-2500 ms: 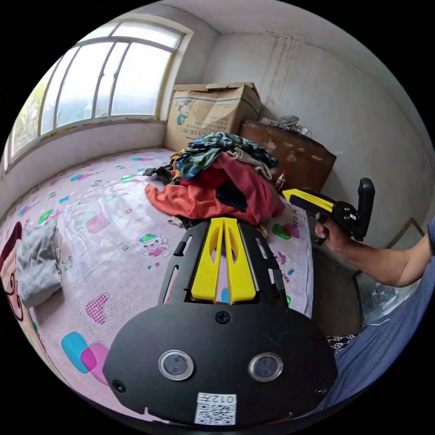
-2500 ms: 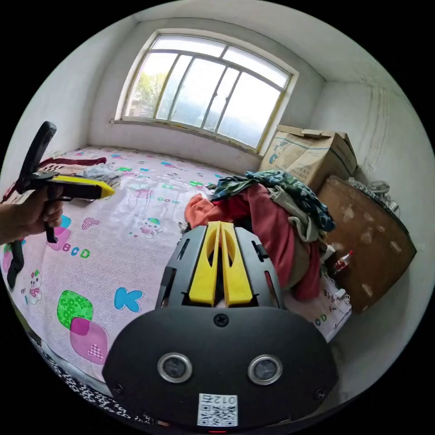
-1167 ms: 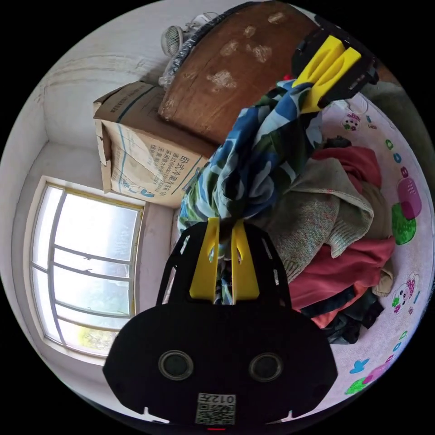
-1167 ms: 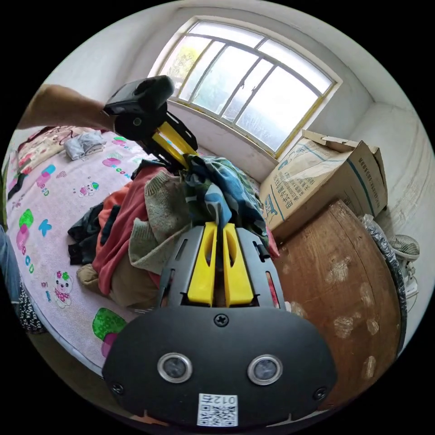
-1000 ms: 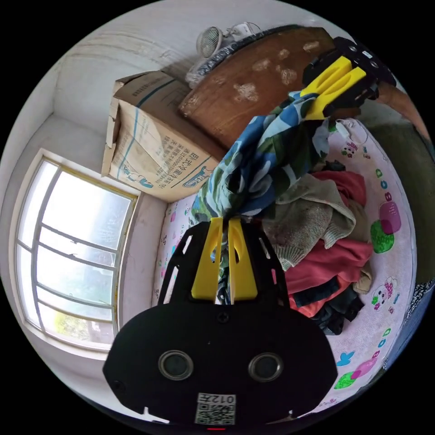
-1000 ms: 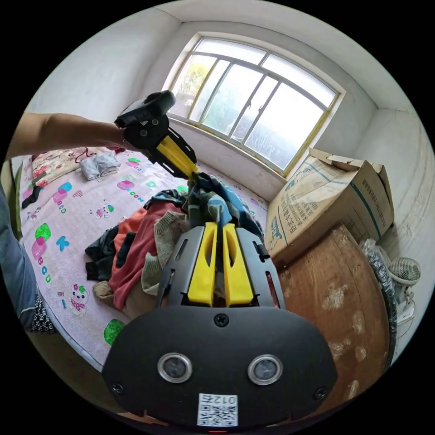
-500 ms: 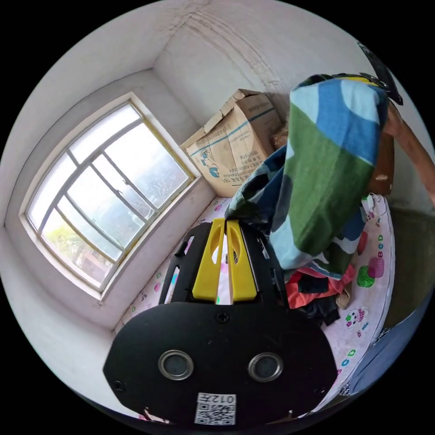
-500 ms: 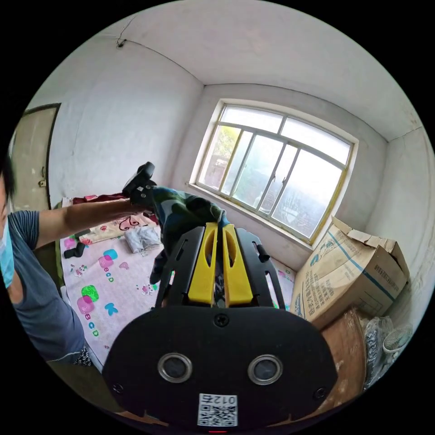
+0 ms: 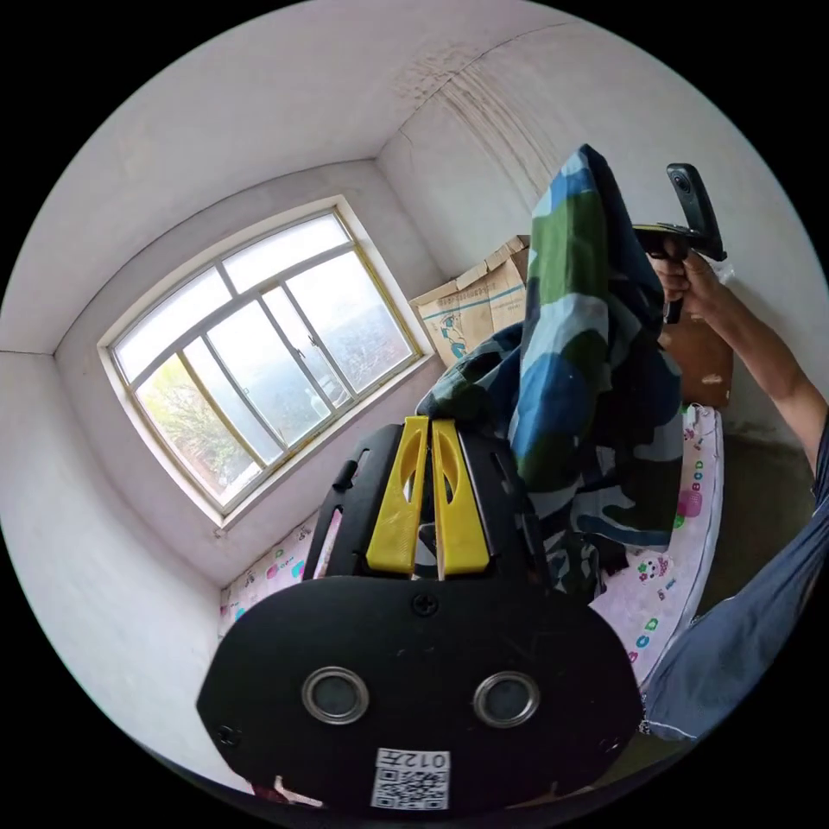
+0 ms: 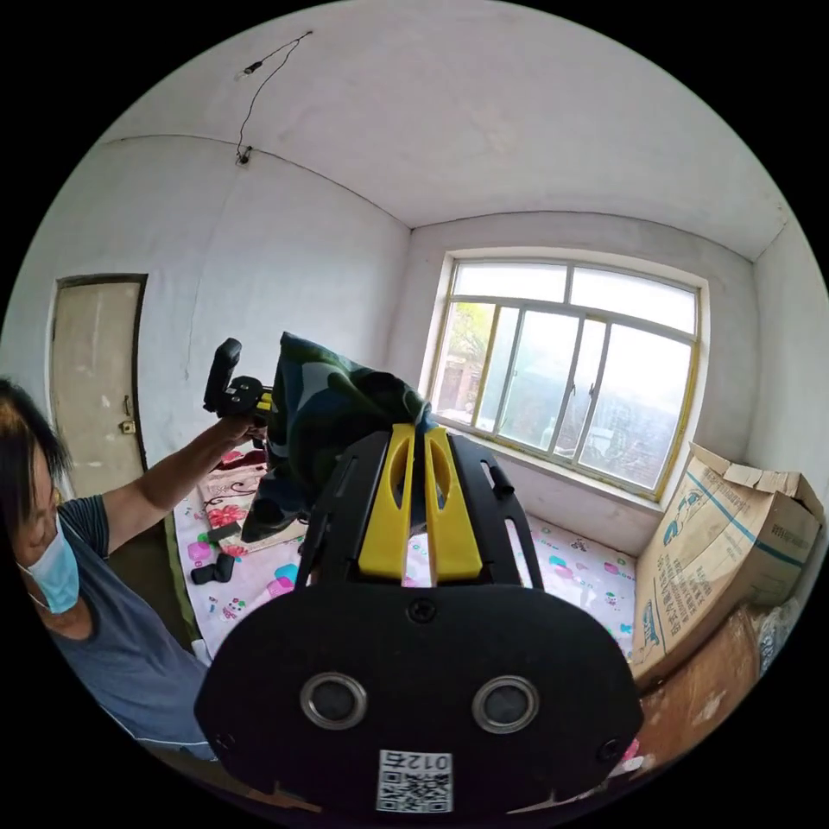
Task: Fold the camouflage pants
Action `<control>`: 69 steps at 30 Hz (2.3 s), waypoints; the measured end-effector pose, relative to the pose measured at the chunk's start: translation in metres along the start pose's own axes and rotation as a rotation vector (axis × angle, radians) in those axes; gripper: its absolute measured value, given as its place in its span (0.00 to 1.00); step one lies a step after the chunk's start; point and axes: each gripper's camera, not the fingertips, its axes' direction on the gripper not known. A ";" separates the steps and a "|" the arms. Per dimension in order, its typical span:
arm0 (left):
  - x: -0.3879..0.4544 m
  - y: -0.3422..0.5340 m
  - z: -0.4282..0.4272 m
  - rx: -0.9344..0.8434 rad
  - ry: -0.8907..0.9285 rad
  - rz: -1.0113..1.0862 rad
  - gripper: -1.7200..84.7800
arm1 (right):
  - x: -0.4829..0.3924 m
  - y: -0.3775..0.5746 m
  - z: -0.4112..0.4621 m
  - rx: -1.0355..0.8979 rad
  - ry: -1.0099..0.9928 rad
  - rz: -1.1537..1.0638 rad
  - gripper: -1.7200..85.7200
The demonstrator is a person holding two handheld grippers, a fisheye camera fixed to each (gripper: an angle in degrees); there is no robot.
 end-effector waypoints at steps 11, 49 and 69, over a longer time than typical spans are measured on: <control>0.001 0.202 0.192 -0.526 0.379 -0.069 0.02 | -0.003 0.239 0.226 -0.445 -0.101 0.361 0.04; -0.020 0.719 0.416 -0.822 0.484 -0.886 0.06 | -0.366 0.551 0.636 -0.879 -0.438 -0.470 0.06; 0.022 0.756 0.399 -0.596 0.695 -1.054 0.20 | -0.173 0.542 0.588 -0.866 -0.193 0.055 0.04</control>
